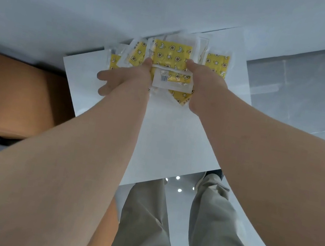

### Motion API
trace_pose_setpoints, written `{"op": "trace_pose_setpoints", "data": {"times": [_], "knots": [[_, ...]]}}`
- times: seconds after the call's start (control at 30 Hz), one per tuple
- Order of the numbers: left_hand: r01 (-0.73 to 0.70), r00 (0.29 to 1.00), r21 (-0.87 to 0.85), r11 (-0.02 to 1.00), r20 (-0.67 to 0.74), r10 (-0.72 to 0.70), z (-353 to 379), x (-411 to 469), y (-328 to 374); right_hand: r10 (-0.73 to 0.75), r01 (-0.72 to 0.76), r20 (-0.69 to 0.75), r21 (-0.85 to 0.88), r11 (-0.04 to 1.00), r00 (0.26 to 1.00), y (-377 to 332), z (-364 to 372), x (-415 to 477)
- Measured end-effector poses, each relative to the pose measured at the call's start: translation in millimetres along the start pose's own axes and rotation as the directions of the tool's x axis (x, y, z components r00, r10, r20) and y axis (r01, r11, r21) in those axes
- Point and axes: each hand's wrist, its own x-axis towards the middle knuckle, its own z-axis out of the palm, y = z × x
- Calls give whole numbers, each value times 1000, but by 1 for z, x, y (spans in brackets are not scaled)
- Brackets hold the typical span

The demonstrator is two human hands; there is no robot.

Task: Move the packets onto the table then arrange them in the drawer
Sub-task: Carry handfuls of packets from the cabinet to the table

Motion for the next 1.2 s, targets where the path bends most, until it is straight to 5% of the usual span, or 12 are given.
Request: {"op": "trace_pose_setpoints", "data": {"times": [0.23, 0.4, 0.8, 1.0, 1.2], "knots": [[-128, 992, 95, 987, 24, 126, -12, 7, -5, 19, -14, -58, 91, 996, 998, 2, -12, -32], [-116, 992, -37, 993, 44, 118, -14, 11, 4, -94, 102, -66, 130, 986, 993, 11, -12, -35], [-357, 932, 251, 900, 163, 324, -5, 11, 7, -140, 141, -16, 175, 974, 990, -6, -14, -26], [-284, 930, -107, 953, 209, 301, -3, 30, 11, -148, 126, 84, 223, 967, 986, -11, -18, -21], [-238, 883, -56, 970, 403, 240, -12, 26, 24, -125, 105, 82, 209, 972, 989, -15, -10, -17]]}}
